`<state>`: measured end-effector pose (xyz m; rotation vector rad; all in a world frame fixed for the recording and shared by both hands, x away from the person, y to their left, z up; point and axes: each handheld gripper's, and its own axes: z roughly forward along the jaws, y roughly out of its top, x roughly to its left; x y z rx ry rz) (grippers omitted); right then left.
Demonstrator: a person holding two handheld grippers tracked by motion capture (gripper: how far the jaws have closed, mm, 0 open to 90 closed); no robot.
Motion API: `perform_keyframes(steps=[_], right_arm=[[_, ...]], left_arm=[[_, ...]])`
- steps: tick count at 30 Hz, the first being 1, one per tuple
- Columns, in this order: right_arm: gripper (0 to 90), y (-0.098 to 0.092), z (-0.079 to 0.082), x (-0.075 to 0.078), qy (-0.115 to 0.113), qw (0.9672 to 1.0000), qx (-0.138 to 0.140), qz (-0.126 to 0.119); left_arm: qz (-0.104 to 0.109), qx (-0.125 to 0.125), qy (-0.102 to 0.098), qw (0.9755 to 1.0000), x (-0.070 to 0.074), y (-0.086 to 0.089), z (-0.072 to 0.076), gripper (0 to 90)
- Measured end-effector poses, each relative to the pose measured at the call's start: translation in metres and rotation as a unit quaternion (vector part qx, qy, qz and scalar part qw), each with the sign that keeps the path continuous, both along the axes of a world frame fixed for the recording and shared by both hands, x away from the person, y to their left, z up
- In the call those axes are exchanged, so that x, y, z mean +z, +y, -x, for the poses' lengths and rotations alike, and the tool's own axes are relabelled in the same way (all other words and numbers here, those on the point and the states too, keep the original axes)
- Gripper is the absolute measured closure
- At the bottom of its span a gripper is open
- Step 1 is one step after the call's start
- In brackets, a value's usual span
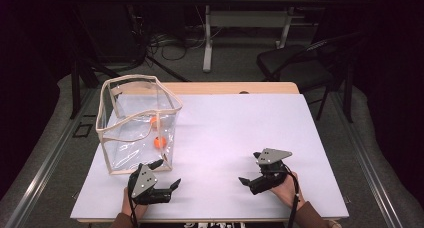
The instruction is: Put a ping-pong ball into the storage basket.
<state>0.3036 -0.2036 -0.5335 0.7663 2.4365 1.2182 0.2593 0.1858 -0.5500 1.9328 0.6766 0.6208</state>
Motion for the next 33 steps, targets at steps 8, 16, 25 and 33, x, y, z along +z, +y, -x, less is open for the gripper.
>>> perform_keyframes(steps=[8,16,25,33], right_arm=[[0.0,-0.006,0.007,-0.006,-0.006,1.0,0.007,-0.002],[0.0,-0.015,0.015,-0.005,-0.024,0.9997,0.005,0.003],[0.0,-0.026,0.027,-0.007,-0.038,0.9992,-0.005,0.006],[0.0,-0.03,0.034,-0.01,-0.039,0.9992,-0.011,0.006]], left_arm=[[0.0,0.001,0.0,1.0,0.0,0.0,0.0,15.9],[-0.001,0.001,0.001,1.0,0.0,0.0,0.001,15.9],[-0.002,0.002,0.002,1.0,0.0,0.0,0.001,15.9],[-0.004,0.0,0.003,1.0,-0.001,0.001,0.0,15.9]])
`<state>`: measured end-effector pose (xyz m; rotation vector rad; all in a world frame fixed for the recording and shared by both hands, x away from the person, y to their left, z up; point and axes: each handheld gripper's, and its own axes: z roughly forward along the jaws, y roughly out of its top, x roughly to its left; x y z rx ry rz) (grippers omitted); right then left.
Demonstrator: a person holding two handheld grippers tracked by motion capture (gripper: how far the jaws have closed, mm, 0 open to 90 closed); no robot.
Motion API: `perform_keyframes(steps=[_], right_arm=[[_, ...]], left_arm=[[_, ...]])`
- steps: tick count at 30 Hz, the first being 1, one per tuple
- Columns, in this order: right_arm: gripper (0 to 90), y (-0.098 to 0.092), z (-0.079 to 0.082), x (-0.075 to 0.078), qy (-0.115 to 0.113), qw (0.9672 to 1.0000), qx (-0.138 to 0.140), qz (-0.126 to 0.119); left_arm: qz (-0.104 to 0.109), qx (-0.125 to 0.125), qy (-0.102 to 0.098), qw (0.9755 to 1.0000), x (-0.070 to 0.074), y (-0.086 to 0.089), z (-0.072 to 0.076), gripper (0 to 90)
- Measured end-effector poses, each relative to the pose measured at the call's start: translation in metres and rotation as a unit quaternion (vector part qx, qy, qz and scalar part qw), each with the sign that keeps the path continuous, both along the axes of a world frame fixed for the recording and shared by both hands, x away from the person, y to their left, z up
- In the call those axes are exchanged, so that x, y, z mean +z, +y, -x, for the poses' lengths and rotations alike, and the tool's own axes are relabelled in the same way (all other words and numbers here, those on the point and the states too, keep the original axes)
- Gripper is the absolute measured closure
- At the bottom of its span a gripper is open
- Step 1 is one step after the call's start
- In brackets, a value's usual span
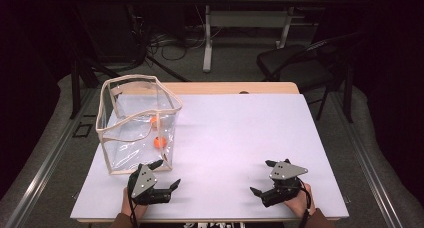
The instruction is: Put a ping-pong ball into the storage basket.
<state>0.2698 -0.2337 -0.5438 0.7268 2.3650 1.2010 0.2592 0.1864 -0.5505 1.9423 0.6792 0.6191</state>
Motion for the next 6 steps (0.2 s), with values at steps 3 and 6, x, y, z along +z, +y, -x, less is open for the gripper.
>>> perform_keyframes(steps=[3,6], right_arm=[[0.0,0.0,0.0,0.0,0.0,1.0,0.0,0.0],[0.0,-0.0001,-0.0014,-0.0027,-0.007,1.0,-0.002,0.001]], left_arm=[[0.0,0.0,0.0,1.0,0.0,0.0,0.0,15.9],[-0.002,0.002,0.004,1.0,-0.0011,-0.0006,-0.0014,15.9]])
